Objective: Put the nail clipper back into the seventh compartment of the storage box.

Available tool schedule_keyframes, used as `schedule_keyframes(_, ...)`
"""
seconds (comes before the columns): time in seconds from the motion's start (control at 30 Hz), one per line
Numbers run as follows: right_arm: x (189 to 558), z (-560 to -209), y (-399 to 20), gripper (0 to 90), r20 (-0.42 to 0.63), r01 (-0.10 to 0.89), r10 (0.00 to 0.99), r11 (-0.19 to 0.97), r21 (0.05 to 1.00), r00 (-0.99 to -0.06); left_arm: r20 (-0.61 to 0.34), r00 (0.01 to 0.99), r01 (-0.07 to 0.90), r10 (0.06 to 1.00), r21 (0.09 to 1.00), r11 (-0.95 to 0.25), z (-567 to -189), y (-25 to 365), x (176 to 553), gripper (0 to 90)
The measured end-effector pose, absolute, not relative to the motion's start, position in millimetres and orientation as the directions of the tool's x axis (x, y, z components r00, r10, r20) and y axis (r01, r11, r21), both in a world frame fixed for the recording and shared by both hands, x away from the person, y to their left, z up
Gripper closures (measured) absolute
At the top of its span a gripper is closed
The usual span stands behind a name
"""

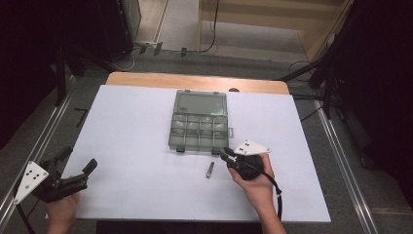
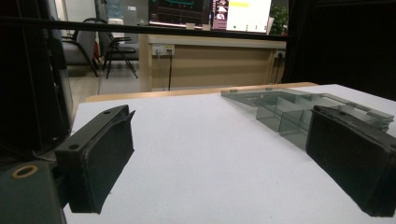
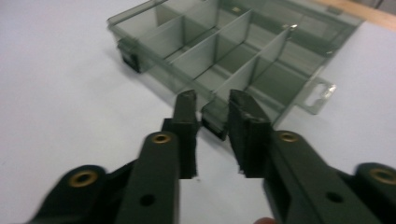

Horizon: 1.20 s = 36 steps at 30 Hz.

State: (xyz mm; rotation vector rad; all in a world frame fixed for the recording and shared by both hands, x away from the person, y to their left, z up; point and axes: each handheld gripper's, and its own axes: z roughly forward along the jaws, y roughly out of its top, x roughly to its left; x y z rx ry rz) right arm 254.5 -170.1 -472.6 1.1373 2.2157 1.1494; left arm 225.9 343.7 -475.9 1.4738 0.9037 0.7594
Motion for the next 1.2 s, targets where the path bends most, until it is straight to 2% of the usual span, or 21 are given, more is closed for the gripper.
schedule_keyframes(0.1, 256.6, -478.6, -167.2, 90.0, 0.029, 0.501, 0.791, 0.358, 0.788, -0.611, -0.04, 0.487, 0.109, 0.872, 0.994, -0.015, -475.9, 343.4, 225.9, 7.2)
schedule_keyframes(0.27, 261.3, -493.6, -158.4, 90.0, 0.02, 0.553, 0.785, 0.418, 0.72, -0.62, -0.039, 0.488, 0.108, 0.872, 0.994, -0.016, -475.9, 343.4, 226.1, 7.2)
schedule_keyframes(0.5, 270.1, -510.4, -153.9, 90.0, 0.054, 0.621, 0.815, 0.394, 0.677, -0.576, -0.031, 0.49, 0.105, 0.871, 0.994, -0.024, -476.0, 342.9, 226.2, 7.2)
schedule_keyframes(1.2, 278.5, -511.7, -135.9, 90.0, 0.056, 0.616, 0.8, 0.414, 0.67, -0.598, -0.027, 0.491, 0.106, 0.871, 0.994, -0.029, -476.1, 342.1, 225.4, 7.2)
